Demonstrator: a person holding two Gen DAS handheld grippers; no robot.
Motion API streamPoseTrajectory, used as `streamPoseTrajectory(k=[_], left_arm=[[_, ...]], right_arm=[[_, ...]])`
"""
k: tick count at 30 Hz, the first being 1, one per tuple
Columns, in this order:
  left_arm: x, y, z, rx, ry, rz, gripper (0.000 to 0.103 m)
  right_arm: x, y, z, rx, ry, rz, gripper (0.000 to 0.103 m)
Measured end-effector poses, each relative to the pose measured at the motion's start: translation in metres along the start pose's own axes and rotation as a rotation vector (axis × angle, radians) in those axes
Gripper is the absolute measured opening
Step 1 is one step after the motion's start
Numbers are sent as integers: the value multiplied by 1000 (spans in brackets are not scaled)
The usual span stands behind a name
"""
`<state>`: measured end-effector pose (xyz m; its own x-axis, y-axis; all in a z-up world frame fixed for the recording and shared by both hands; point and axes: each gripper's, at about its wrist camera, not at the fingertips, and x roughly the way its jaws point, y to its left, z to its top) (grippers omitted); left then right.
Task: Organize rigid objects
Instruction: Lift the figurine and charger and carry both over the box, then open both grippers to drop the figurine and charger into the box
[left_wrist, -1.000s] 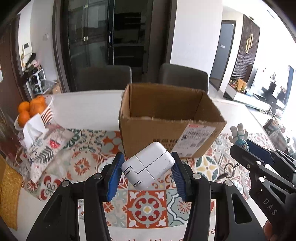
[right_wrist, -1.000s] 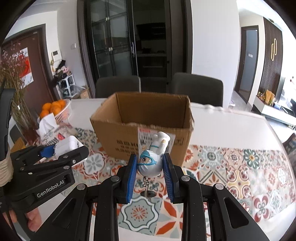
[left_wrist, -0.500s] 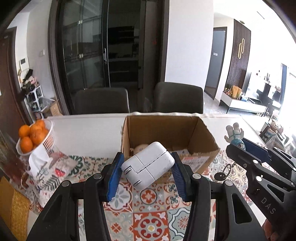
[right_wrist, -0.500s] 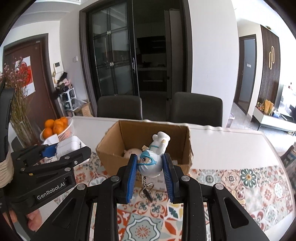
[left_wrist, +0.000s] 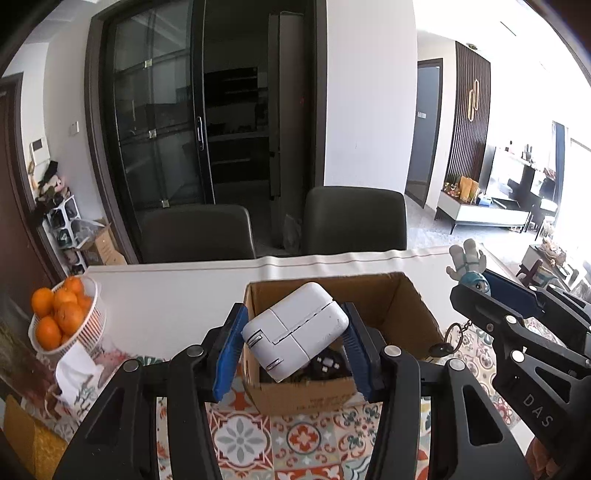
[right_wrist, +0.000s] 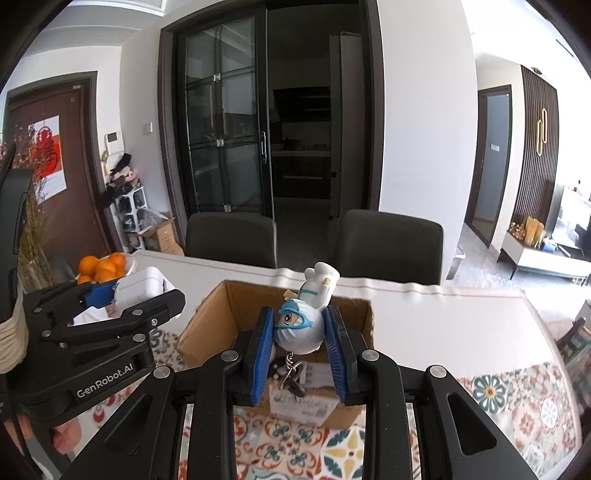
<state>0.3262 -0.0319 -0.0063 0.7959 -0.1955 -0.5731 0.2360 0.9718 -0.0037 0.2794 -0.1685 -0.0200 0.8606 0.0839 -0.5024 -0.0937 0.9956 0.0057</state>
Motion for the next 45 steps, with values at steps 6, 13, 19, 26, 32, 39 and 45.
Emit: streamPoseTrajectory(k=[6, 13, 19, 26, 32, 39, 45], left_arm=[[24, 2, 13, 6, 8, 7, 50], [56, 3, 18, 23, 58, 19, 50], [84, 1, 13, 48, 125, 28, 50], [112, -4, -3, 81, 229, 21, 50], [131, -7, -24, 85, 317, 26, 50], [130, -4, -31, 65, 329, 33, 51], [110, 0, -25, 50, 278, 64, 74]], right_arm=[[19, -3, 11, -7, -2, 0, 28], [48, -5, 17, -14, 29, 8, 28], [75, -8, 13, -22, 82, 12, 28], [103, -14, -5, -2, 171, 15, 28], [118, -17, -22, -2, 240, 10, 28], [122, -19, -31, 2, 278, -14, 46], [106, -21, -30, 19, 260, -60, 58]])
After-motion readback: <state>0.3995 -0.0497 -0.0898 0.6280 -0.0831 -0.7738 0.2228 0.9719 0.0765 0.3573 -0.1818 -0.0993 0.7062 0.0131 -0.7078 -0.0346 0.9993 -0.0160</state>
